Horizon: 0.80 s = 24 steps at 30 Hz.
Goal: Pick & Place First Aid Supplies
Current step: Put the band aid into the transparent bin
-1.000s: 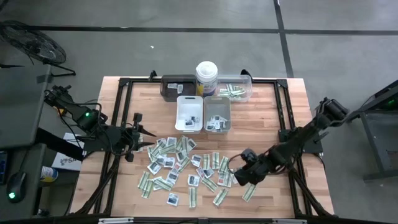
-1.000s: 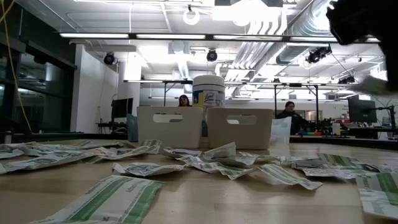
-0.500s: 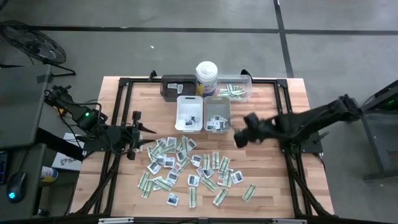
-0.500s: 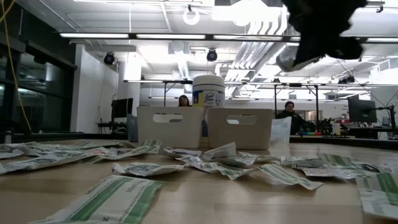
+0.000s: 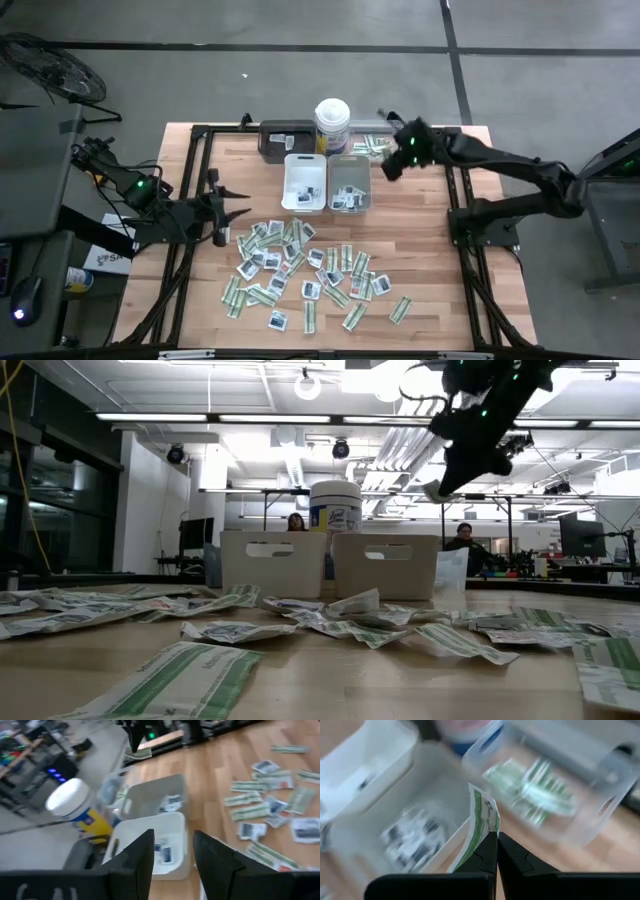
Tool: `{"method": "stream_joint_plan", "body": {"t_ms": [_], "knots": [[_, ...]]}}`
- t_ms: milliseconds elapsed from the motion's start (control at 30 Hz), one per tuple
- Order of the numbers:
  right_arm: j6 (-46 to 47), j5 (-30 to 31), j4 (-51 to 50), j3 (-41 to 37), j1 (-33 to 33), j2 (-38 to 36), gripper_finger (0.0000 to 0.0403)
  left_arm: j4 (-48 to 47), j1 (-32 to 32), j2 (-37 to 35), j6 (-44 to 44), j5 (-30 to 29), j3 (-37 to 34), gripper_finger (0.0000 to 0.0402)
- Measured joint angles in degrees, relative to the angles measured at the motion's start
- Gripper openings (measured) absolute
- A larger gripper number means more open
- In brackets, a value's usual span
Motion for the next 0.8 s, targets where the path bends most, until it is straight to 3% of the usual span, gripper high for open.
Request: {"method": "stream_joint_plan", "body": {"t_ms": [167, 333, 633, 800], "knots": [[-6.17, -5.98, 8.58, 0.0, -10.76, 3.54, 0.0, 0.18, 0.01, -0.13, -0.24, -6.56, 0.0, 0.0133], [-10.07, -12.03, 17.02, 0.0, -17.07, 10.41, 0.0, 0.14, 0.01, -1.05, -1.47, -13.23, 0.0, 0.0133], [-8.84, -20.54, 32.42, 0.02, -19.93, 23.25, 0.0, 0.23, 0.01, -4.1, -3.07, -18.55, 0.0, 0.0133], [-8.22, -20.63, 35.52, 0.02, -19.91, 27.64, 0.0, 0.21, 0.01, -5.2, -3.64, -18.85, 0.0, 0.0133]]}}
